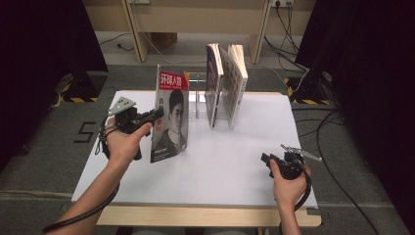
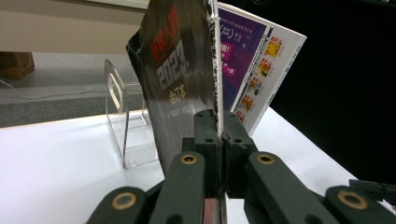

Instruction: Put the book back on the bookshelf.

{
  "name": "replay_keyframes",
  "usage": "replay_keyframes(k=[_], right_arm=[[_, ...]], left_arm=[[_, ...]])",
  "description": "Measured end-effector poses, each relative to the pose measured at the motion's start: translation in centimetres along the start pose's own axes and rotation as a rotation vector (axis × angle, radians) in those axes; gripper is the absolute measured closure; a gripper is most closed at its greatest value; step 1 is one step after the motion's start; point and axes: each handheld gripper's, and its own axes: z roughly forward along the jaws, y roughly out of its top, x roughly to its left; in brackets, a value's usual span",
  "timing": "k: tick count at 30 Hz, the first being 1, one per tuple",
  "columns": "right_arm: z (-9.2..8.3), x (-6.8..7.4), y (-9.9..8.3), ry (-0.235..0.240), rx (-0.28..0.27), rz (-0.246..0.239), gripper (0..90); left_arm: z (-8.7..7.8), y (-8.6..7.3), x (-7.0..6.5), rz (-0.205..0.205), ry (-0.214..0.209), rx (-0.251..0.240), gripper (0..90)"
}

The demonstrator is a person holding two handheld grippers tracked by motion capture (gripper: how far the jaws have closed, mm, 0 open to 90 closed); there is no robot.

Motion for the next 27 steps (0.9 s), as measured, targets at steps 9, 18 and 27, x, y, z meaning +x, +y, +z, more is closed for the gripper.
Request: replay_keyframes(k=[9,18,27], right_arm=[[-0.1,-0.6,-0.2,-0.007,-0.002,0.01,60.1],[-0.2,-0.9,-0.4,-0.014,0.0,0.015,60.3],[0.0,-0.9,-0.6,0.001,0.006,0.029,60.3]], left_arm=[[1.2,1.5,0.6,-0.011,0.003,0.016,86.9],[3.4,3.4,0.6,0.01,0.026,-0.019,86.9],[6.9,5.0,0.9,0.022,0.07,-0.085,86.9]])
